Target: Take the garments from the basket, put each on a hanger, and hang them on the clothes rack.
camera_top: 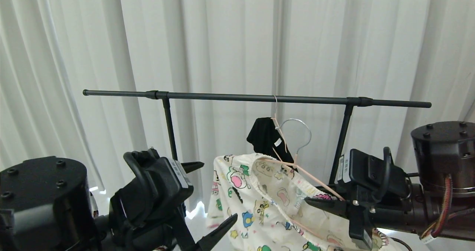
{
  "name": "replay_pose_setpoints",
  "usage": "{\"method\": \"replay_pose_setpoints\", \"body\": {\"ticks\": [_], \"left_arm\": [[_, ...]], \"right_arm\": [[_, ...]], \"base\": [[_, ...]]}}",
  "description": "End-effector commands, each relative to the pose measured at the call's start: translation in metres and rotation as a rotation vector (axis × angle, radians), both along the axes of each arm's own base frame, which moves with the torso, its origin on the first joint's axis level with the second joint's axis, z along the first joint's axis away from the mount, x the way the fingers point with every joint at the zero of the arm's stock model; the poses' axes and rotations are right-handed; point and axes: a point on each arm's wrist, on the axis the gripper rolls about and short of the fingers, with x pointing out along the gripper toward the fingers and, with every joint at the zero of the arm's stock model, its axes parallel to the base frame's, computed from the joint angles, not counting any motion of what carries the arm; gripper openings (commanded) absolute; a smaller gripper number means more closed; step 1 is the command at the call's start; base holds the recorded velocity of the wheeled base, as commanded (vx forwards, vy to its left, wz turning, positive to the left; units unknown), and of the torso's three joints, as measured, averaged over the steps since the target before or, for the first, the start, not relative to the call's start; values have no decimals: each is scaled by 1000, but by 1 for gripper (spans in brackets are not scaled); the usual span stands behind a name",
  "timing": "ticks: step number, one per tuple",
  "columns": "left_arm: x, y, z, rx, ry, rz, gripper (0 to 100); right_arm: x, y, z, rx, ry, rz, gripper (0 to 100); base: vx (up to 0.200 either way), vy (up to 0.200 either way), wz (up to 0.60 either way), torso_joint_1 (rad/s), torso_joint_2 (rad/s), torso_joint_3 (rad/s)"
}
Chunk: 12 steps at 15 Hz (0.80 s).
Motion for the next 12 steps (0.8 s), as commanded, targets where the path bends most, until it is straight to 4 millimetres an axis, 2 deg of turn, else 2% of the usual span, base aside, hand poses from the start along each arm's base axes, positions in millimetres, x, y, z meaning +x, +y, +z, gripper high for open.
{"method": "replay_pose_setpoints", "body": {"ticks": [1, 5, 8, 12], "left_arm": [[8, 9, -1, 0, 0, 60, 100], [20, 38, -19, 12, 83, 232, 100], [11, 57, -48, 79, 177, 297, 100], [13, 61, -61, 54, 277, 354, 100]], "right_arm": [[0, -11, 8, 24, -28, -31, 0], [-5, -17, 10, 35, -40, -27, 0], [-8, -19, 15, 35, -91, 34, 0], [-14, -22, 21, 49, -156, 136, 0]], "base": [[0, 0, 0, 0, 0, 0], [0, 0, 0, 0, 0, 0], [0, 0, 0, 0, 0, 0], [0, 0, 0, 0, 0, 0]]}}
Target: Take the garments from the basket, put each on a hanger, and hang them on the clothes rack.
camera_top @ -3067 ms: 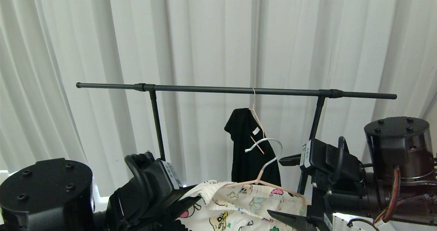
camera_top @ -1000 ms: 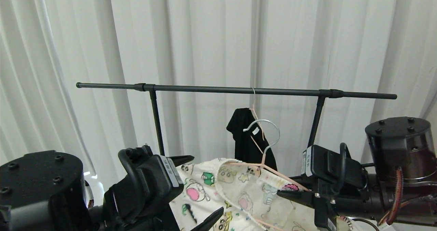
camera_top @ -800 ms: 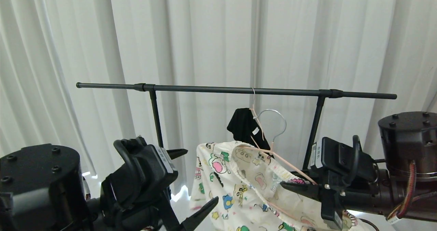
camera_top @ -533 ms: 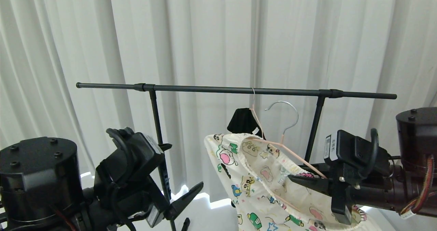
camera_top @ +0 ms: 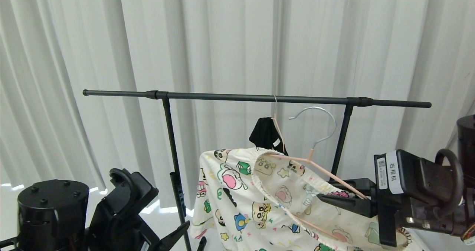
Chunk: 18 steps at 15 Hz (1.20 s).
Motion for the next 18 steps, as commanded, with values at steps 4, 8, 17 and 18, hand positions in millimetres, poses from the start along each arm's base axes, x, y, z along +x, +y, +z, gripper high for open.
{"method": "replay_pose_setpoints", "body": {"ticks": [4, 8, 17, 18], "left_arm": [[8, 5, -4, -49, 55, 86, 100], [18, 11, 4, -83, 26, 125, 100], [23, 11, 12, -128, -19, 93, 0], [24, 14, 10, -125, -15, 110, 0]], "right_arm": [[-15, -1, 11, 29, -62, 76, 0], [-28, -5, 19, 58, -91, 106, 0], [-35, -7, 23, 76, -109, 126, 0], [-35, -7, 23, 74, -108, 123, 0]], "base": [[0, 0, 0, 0, 0, 0], [0, 0, 0, 0, 0, 0], [0, 0, 0, 0, 0, 0], [0, 0, 0, 0, 0, 0]]}}
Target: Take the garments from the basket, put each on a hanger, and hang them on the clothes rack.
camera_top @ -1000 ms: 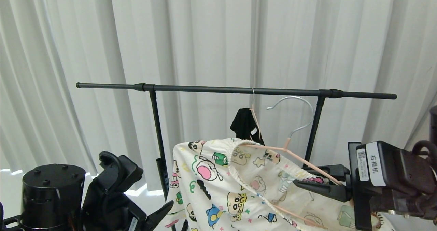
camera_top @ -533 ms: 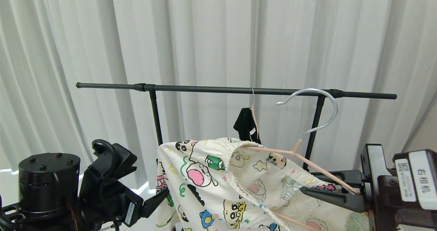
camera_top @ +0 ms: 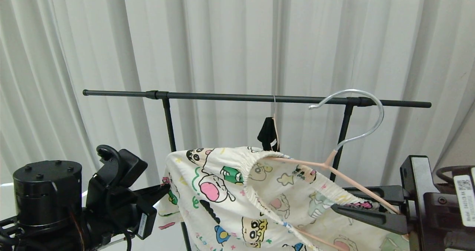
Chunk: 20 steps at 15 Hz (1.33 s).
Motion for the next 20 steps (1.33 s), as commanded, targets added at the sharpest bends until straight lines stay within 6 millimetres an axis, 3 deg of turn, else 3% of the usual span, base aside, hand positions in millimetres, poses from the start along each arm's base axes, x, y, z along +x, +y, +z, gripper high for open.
{"method": "replay_pose_setpoints", "body": {"ticks": [1, 5, 10, 11, 14, 16, 18, 20], "left_arm": [[4, 8, -5, 10, 21, 51, 0], [9, 28, -14, 37, 55, 152, 0], [3, 24, -14, 51, 42, 130, 0], [0, 26, -16, 84, 43, 143, 100], [-7, 27, -15, 79, 30, 143, 100], [-14, 24, -3, 7, -18, 120, 100], [-26, 20, 16, -188, -48, 108, 100], [-29, 23, 22, -220, -77, 129, 100]], "right_arm": [[0, 0, -1, -2, 1, -7, 0], [1, 0, 1, 11, 28, -27, 0], [2, -1, 0, 20, 64, -60, 0], [1, -1, -1, 19, 65, -60, 0], [3, -2, -3, 14, 68, -71, 0], [7, -9, -5, 7, 65, -134, 0], [12, -25, -15, -21, 75, -262, 0], [10, -49, -34, -93, 143, -374, 0]], "base": [[0, 0, 0, 0, 0, 0], [0, 0, 0, 0, 0, 0], [0, 0, 0, 0, 0, 0], [0, 0, 0, 0, 0, 0], [0, 0, 0, 0, 0, 0], [0, 0, 0, 0, 0, 0], [0, 0, 0, 0, 0, 0], [0, 0, 0, 0, 0, 0]]}}
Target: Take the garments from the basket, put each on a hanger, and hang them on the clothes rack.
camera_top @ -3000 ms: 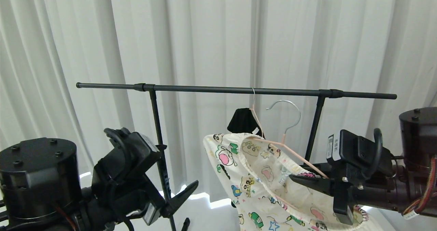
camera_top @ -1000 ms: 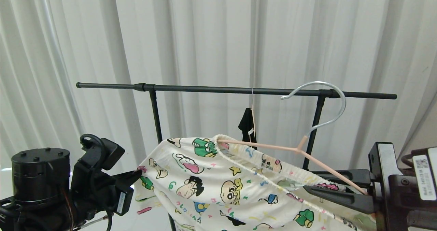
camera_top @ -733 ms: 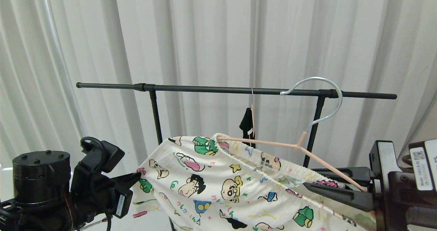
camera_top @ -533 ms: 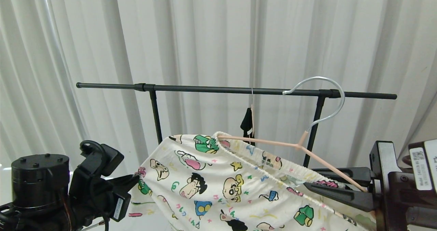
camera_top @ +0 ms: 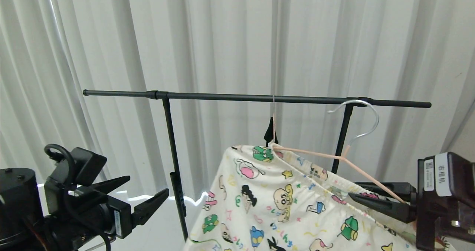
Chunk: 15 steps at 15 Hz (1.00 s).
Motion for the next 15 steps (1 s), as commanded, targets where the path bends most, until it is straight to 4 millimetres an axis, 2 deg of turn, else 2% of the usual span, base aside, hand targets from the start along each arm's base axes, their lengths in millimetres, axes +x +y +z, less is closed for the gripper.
{"method": "replay_pose_setpoints", "body": {"ticks": [1, 3, 6, 7, 11, 15], "left_arm": [[-8, 4, 13, -29, -71, 14, 100], [-8, 10, 14, -25, -82, 58, 100], [-5, 20, 13, 22, -86, 126, 100], [-4, 26, 10, 91, -86, 186, 100], [-4, 38, -7, 270, -19, 359, 100], [-14, 40, -21, 298, 30, 398, 100]], "right_arm": [[-6, -25, -16, -47, 56, -106, 0], [-19, -50, -34, -105, 145, -218, 0], [-29, -68, -39, -138, 191, -339, 0], [-30, -73, -40, -161, 194, -414, 0], [-28, -84, -45, -230, 222, -594, 0], [-22, -86, -47, -203, 285, -695, 0]], "base": [[0, 0, 0, 0, 0, 0], [0, 0, 0, 0, 0, 0], [0, 0, 0, 0, 0, 0], [0, 0, 0, 0, 0, 0], [0, 0, 0, 0, 0, 0], [0, 0, 0, 0, 0, 0]]}}
